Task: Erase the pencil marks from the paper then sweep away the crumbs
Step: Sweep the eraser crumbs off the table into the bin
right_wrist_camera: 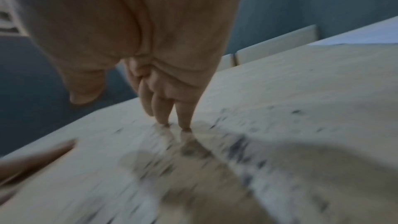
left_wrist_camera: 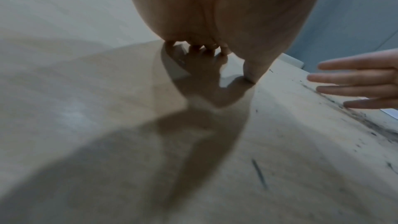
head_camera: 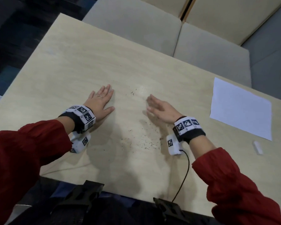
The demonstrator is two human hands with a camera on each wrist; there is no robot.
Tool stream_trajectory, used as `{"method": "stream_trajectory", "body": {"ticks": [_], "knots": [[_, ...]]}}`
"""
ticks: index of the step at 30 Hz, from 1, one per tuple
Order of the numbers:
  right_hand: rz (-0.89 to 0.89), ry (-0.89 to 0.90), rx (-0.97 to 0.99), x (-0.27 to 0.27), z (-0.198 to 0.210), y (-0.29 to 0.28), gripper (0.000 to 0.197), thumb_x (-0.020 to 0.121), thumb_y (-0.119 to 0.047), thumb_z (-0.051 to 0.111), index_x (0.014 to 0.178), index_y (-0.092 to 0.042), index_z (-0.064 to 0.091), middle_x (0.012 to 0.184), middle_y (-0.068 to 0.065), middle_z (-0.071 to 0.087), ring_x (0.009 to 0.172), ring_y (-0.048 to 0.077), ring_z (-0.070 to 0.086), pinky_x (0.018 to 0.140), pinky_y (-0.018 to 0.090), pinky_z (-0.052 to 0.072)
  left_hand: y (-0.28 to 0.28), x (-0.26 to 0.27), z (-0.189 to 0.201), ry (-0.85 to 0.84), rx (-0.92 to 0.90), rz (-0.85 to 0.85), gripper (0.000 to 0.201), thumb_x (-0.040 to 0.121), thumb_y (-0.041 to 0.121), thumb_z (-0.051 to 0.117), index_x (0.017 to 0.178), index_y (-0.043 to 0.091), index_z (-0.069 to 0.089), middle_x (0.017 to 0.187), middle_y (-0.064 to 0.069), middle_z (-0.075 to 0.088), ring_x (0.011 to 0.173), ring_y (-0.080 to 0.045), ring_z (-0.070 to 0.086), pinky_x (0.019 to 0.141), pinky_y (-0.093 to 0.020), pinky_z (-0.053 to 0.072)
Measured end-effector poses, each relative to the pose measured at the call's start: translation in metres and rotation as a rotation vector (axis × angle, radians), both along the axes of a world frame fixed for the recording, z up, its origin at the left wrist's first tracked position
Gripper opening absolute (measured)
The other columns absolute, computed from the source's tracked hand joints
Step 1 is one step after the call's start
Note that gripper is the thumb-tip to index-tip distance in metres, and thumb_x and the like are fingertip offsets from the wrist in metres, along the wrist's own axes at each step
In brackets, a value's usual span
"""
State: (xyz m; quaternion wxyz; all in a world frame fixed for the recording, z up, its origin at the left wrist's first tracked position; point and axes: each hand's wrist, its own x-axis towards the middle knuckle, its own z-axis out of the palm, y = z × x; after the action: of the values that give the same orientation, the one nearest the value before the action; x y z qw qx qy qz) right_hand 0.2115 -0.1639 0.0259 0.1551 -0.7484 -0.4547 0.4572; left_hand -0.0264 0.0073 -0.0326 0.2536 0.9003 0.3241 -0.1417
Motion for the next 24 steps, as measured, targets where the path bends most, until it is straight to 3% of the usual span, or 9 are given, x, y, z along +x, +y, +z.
{"method": "stream_trajectory", "body": {"ticks": [2,4,8,11,15,17,19,22,24], "knots": [[-0.336,-0.066,0.111,0.034,0.005,-0.007,0.064,0.095,-0.041,0.052,0.151,-0.023,0.026,0.153,-0.004,0.034,0.138,0.015,0.036,0.115,0.029,0.023,0.0,-0.001,0.0,0.002,0.004,-0.009,0.075,0.1,0.044,0.041,0.155,0.02,-0.004,0.161,0.002,-0.016,0.149,-0.016,-0.01,0.119,-0.044,-0.002],[-0.531,-0.263,0.037,0.074,0.003,-0.022,0.065,0.099,-0.041,0.047,0.153,-0.019,0.018,0.158,0.0,0.022,0.145,0.018,0.023,0.117,0.029,0.016,-0.002,-0.002,-0.001,0.006,0.016,-0.007,0.075,0.1,0.044,0.04,0.155,0.02,-0.004,0.161,0.002,-0.015,0.149,-0.016,-0.01,0.119,-0.045,-0.002],[-0.415,-0.374,-0.237,0.085,-0.024,-0.044,0.072,0.101,-0.048,0.03,0.153,-0.012,-0.004,0.159,0.003,-0.018,0.147,0.021,-0.015,0.118,0.054,-0.004,-0.003,-0.001,-0.004,0.012,0.029,-0.008,0.074,0.1,0.045,0.039,0.155,0.021,-0.004,0.161,0.002,-0.016,0.149,-0.017,-0.011,0.118,-0.046,-0.002],[-0.268,-0.263,-0.138,0.025,-0.028,-0.036,0.069,0.102,-0.043,0.026,0.152,-0.013,-0.011,0.156,0.001,-0.025,0.144,0.02,-0.021,0.117,0.051,-0.011,-0.001,-0.002,-0.007,-0.001,0.028,-0.011,0.074,0.1,0.046,0.039,0.155,0.02,-0.003,0.161,0.002,-0.017,0.149,-0.017,-0.011,0.118,-0.047,-0.003],[-0.153,-0.042,0.025,-0.05,-0.012,-0.034,0.064,0.101,-0.042,0.036,0.153,-0.022,0.006,0.16,-0.006,0.002,0.145,0.01,0.008,0.12,0.036,0.01,0.0,-0.003,-0.005,-0.008,0.016,-0.028,0.075,0.1,0.045,0.04,0.155,0.02,-0.003,0.161,0.002,-0.017,0.149,-0.017,-0.011,0.118,-0.046,-0.003],[-0.346,-0.01,0.094,-0.036,-0.004,-0.035,0.059,0.098,-0.04,0.046,0.151,-0.023,0.024,0.153,-0.01,0.027,0.135,0.005,0.028,0.111,0.021,0.022,0.002,-0.005,-0.003,-0.005,0.011,-0.043,0.075,0.099,0.045,0.041,0.155,0.021,-0.003,0.161,0.002,-0.017,0.149,-0.016,-0.011,0.119,-0.045,-0.003],[-0.536,-0.166,0.075,0.003,0.001,-0.044,0.059,0.099,-0.041,0.044,0.151,-0.019,0.026,0.151,-0.008,0.032,0.136,0.008,0.031,0.109,0.012,0.022,0.003,-0.008,-0.002,-0.009,0.009,-0.054,0.076,0.099,0.044,0.042,0.155,0.021,-0.002,0.161,0.003,-0.016,0.149,-0.016,-0.011,0.119,-0.044,-0.002],[-0.513,-0.404,-0.336,0.047,-0.009,-0.071,0.071,0.1,-0.055,0.023,0.154,-0.015,-0.002,0.161,0.005,-0.011,0.148,0.024,-0.008,0.12,0.048,0.003,0.003,-0.009,-0.002,-0.016,0.014,-0.063,0.075,0.099,0.044,0.042,0.156,0.021,-0.002,0.161,0.003,-0.015,0.149,-0.016,-0.01,0.119,-0.044,-0.002],[-0.422,-0.485,-0.49,0.036,-0.024,-0.078,0.078,0.095,-0.064,0.012,0.152,-0.016,-0.012,0.157,0.008,-0.024,0.146,0.029,-0.018,0.116,0.058,-0.003,0.004,-0.008,-0.002,-0.018,0.016,-0.063,0.075,0.099,0.045,0.042,0.156,0.021,-0.002,0.161,0.003,-0.016,0.149,-0.016,-0.01,0.119,-0.044,-0.002]]}}
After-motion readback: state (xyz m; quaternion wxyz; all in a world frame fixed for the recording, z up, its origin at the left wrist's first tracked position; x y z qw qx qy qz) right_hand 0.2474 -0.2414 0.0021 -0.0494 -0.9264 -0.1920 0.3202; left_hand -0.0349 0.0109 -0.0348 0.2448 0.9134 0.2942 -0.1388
